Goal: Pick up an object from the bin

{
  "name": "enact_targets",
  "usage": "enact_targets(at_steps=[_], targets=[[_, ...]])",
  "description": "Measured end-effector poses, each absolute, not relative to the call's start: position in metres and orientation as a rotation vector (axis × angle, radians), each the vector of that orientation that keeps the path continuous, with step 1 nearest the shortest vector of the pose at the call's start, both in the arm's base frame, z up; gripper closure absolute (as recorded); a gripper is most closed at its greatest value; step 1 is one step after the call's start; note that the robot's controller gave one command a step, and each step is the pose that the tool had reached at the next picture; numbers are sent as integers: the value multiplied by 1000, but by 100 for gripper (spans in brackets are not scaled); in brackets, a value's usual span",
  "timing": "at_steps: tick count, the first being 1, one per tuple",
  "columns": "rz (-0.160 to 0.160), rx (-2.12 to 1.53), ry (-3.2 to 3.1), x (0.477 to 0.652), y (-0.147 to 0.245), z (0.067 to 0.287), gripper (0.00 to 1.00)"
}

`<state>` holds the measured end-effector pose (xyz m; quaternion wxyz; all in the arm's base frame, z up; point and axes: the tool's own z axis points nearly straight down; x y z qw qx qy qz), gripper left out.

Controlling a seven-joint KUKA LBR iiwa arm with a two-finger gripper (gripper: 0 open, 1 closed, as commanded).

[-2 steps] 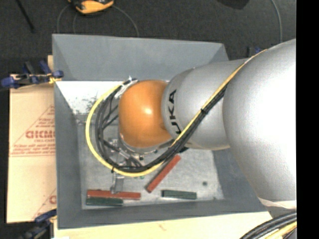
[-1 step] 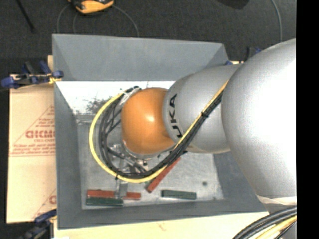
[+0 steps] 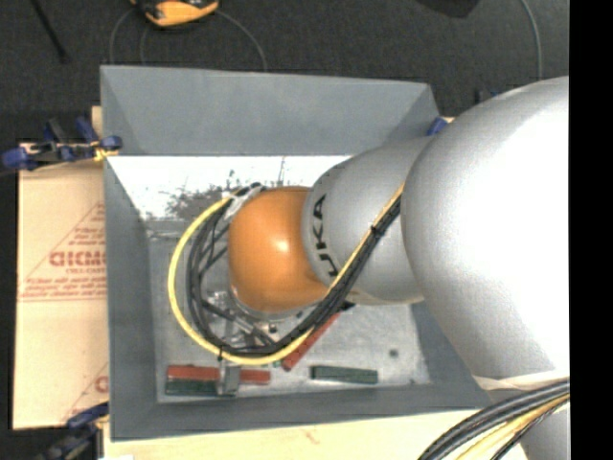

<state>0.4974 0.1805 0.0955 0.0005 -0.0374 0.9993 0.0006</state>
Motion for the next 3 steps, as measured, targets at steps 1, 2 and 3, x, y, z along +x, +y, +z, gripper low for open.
enact_targets(at_steps=[1,2,3], targets=[[-1,-58,3143,489,191,95,0],[6,68,3138,477,184,77,100],[6,71,3138,477,184,77,100]])
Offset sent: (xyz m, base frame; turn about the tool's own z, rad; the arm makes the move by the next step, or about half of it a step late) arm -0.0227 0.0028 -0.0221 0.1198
